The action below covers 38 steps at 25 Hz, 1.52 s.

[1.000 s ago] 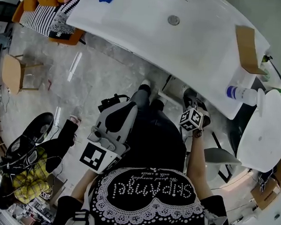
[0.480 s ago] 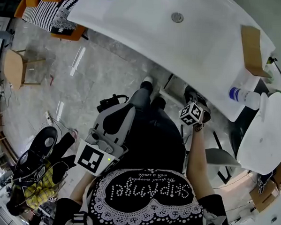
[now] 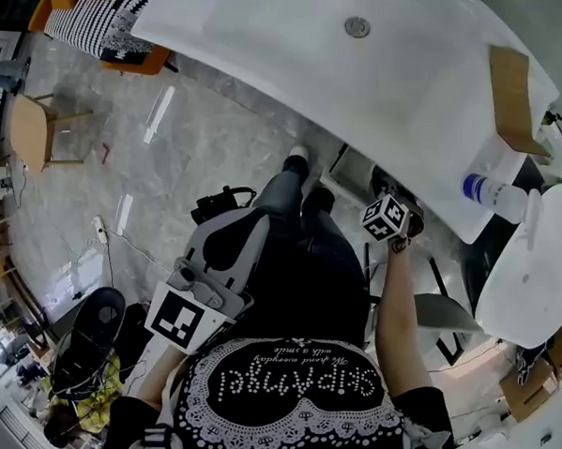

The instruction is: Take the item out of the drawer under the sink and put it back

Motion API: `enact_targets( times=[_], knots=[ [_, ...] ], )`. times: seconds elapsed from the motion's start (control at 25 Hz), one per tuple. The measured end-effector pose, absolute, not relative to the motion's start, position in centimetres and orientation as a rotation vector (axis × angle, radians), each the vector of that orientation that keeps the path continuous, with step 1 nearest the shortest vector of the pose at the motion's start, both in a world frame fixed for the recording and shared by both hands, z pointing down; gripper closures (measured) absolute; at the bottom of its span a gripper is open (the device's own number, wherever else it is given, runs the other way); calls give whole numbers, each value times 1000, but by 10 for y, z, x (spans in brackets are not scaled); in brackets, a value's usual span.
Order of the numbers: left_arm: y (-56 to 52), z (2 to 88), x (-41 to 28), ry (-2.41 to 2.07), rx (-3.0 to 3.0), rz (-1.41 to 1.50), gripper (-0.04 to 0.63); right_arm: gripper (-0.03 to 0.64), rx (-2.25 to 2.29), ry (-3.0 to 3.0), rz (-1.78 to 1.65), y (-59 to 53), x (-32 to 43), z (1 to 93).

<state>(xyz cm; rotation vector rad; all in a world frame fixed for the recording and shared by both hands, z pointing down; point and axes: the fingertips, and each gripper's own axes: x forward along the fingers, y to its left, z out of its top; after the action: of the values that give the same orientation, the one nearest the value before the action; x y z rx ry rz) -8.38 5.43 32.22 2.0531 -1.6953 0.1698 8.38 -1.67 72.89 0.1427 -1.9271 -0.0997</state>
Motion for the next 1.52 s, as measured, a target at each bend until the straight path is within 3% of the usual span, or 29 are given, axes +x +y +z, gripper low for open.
enact_targets(
  times=[1.52],
  knots=[
    [59,335,-92,-1673,1994,203,591,589,93,-1839,-65,-30,79,764]
  ],
)
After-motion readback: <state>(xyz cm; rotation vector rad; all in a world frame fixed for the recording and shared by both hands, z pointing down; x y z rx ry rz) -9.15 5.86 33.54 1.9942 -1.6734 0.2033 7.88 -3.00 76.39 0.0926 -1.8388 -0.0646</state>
